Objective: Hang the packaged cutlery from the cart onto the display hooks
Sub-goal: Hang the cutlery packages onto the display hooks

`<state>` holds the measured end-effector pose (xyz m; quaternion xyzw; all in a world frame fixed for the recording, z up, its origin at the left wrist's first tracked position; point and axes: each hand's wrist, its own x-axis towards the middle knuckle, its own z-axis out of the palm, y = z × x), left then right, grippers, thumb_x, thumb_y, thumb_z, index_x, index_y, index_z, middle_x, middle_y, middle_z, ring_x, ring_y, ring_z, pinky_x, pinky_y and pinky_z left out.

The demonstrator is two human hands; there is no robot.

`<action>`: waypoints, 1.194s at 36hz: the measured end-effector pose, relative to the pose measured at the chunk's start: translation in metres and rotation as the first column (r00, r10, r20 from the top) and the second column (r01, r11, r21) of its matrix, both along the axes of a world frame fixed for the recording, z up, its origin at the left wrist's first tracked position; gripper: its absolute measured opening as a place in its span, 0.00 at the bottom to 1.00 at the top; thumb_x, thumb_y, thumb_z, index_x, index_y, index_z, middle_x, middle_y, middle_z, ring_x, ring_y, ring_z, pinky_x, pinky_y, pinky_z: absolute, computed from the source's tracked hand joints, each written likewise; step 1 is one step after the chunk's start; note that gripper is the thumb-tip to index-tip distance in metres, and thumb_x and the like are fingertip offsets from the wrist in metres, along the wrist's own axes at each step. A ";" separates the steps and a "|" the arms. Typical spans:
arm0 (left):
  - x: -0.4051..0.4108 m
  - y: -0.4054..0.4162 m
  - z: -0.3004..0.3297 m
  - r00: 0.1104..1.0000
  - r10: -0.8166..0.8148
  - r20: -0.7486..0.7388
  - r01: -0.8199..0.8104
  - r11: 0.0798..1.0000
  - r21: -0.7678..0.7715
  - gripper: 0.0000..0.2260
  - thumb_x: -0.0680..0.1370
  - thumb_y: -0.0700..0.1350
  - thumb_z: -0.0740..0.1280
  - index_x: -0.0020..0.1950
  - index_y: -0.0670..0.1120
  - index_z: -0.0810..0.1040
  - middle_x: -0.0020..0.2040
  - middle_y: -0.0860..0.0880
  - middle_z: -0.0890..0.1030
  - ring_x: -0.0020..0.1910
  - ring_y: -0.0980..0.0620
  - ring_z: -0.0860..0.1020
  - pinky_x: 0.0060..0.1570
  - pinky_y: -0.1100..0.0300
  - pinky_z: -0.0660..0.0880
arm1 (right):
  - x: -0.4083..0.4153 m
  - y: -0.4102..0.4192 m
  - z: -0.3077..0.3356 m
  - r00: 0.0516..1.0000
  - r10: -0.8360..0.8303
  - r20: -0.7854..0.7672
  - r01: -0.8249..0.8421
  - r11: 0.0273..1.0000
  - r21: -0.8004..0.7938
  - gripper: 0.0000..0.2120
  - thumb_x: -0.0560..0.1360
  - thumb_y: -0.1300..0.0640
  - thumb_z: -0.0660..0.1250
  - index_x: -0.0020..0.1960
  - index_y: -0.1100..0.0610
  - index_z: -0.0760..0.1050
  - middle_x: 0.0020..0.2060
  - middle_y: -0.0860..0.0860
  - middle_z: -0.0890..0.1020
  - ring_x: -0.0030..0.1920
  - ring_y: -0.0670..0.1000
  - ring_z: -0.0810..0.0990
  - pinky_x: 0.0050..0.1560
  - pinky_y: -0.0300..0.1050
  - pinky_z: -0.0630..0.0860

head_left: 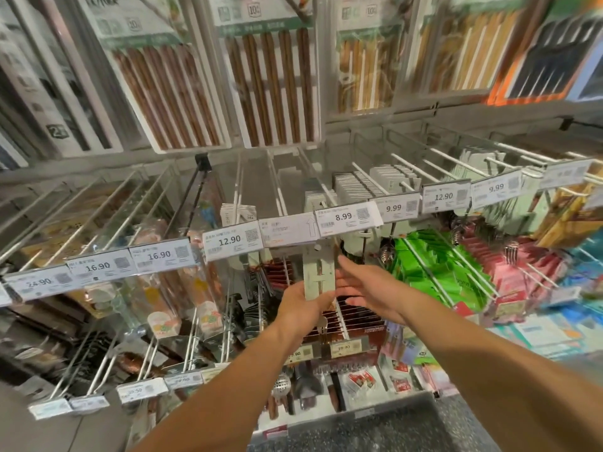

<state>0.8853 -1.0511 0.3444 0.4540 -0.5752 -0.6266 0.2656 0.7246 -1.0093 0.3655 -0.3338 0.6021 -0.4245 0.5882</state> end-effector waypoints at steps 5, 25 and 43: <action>-0.008 0.005 0.009 0.999 -0.033 -0.035 0.031 0.998 -0.055 0.06 0.76 0.44 0.73 0.52 0.53 0.83 0.50 0.53 0.86 0.50 0.55 0.83 0.40 0.70 0.76 | -0.008 0.014 -0.006 0.988 0.030 -0.152 -0.031 0.999 -0.006 0.14 0.73 0.55 0.74 0.58 0.55 0.81 0.52 0.49 0.86 0.57 0.51 0.82 0.55 0.44 0.77; -0.024 -0.012 0.023 0.991 -0.084 0.103 0.116 0.922 -0.368 0.11 0.79 0.51 0.69 0.58 0.48 0.81 0.48 0.52 0.85 0.45 0.55 0.83 0.44 0.64 0.78 | -0.016 -0.002 0.001 0.986 -0.163 -0.027 0.159 0.980 -0.119 0.05 0.75 0.69 0.70 0.49 0.63 0.82 0.39 0.59 0.85 0.39 0.50 0.85 0.39 0.38 0.81; -0.007 -0.011 0.017 0.983 -0.046 0.176 0.137 0.824 -0.550 0.11 0.84 0.47 0.61 0.59 0.51 0.82 0.47 0.59 0.84 0.48 0.62 0.81 0.52 0.64 0.77 | -0.016 -0.006 0.001 0.972 -0.193 0.131 0.210 0.970 -0.126 0.11 0.72 0.69 0.72 0.54 0.69 0.79 0.47 0.62 0.85 0.50 0.56 0.86 0.54 0.44 0.82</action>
